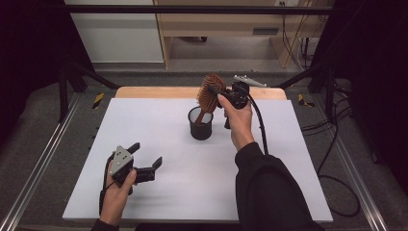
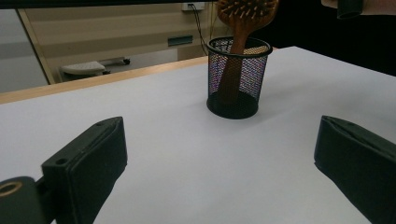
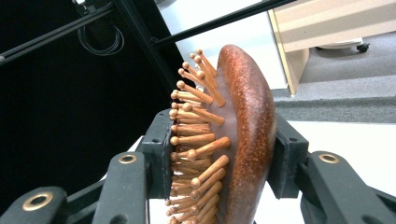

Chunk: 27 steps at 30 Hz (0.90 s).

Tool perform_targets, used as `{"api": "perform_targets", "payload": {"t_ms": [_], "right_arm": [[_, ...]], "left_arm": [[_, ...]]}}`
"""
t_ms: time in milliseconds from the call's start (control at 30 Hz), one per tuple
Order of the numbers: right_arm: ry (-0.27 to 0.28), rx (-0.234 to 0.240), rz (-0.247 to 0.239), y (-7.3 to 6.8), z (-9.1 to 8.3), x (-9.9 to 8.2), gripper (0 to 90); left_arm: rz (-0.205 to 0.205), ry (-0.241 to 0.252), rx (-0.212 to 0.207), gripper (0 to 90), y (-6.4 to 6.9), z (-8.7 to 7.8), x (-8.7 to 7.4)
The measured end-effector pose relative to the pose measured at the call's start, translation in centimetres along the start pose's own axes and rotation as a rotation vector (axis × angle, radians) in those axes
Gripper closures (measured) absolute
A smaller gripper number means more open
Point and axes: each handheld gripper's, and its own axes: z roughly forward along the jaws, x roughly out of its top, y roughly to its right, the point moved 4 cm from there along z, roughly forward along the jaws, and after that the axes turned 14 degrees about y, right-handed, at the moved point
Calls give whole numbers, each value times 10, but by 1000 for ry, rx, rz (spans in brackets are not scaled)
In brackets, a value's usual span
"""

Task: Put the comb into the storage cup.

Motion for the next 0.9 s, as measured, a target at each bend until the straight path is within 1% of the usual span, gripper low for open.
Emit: {"api": "perform_targets", "payload": {"t_ms": [333, 400, 467, 500, 900], "right_arm": [[-2, -6, 0, 2, 1, -3, 513], [0, -6, 1, 3, 1, -5, 512], [0, -2, 14, 3, 1, -6, 511], [0, -1, 8, 3, 1, -6, 511], [-3, -4, 17, 5, 3, -8, 509]], "left_arm": [[0, 1, -1, 26, 0, 0, 0], [0, 0, -3, 27, 0, 0, 0], [-2, 0, -2, 27, 0, 0, 0], [-3, 0, -2, 27, 0, 0, 0], [-1, -2, -4, 27, 0, 0, 0]]}}
